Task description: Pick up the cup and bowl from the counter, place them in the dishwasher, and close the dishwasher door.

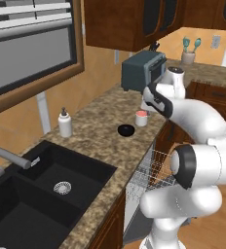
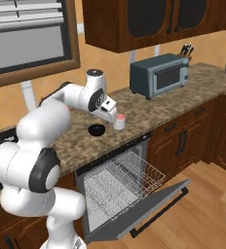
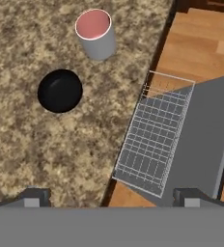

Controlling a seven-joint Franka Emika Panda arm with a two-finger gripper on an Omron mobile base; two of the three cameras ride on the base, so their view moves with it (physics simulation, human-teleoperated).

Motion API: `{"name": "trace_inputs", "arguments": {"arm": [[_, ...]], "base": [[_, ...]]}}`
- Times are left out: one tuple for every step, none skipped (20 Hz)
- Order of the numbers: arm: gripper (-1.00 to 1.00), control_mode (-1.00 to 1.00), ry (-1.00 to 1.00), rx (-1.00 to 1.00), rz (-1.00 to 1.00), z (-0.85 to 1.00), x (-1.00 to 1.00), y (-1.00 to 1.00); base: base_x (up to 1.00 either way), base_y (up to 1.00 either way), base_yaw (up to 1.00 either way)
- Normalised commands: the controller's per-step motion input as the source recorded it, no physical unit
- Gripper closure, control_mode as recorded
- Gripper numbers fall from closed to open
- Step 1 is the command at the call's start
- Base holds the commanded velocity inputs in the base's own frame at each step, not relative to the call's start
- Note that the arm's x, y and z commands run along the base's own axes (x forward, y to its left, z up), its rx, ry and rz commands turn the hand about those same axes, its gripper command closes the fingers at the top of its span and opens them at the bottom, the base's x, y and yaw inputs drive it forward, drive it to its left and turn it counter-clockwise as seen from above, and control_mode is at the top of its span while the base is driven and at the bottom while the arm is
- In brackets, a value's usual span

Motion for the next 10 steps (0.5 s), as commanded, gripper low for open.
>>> {"name": "trace_inputs", "arguments": {"arm": [[-1.0, -1.0, -0.02, 0.0, -0.04, -0.44, 0.79, -0.29], [-1.0, -1.0, -0.02, 0.0, -0.05, -0.37, 0.75, -0.21], [-1.0, -1.0, -0.02, 0.0, -0.06, -0.36, 0.71, -0.2], [-1.0, -1.0, -0.02, 0.0, -0.06, -0.36, 0.7, -0.21], [-1.0, -1.0, -0.02, 0.0, -0.06, -0.39, 0.63, -0.24], [-1.0, -1.0, -0.01, 0.0, -0.06, -0.41, 0.62, -0.2], [-1.0, -1.0, 0.0, 0.0, -0.05, -0.39, 0.6, -0.19], [-1.0, -1.0, 0.0, 0.0, -0.03, -0.34, 0.61, -0.13], [-1.0, -1.0, 0.0, 0.0, -0.03, -0.34, 0.63, -0.07], [-1.0, -1.0, 0.0, 0.0, -0.03, -0.29, 0.61, -0.06]], "base": [[0.0, 0.0, 0.0], [0.0, 0.0, 0.0], [0.0, 0.0, 0.0], [0.0, 0.0, 0.0], [0.0, 0.0, 0.0], [0.0, 0.0, 0.0], [0.0, 0.0, 0.0], [0.0, 0.0, 0.0], [0.0, 0.0, 0.0], [0.0, 0.0, 0.0]]}}
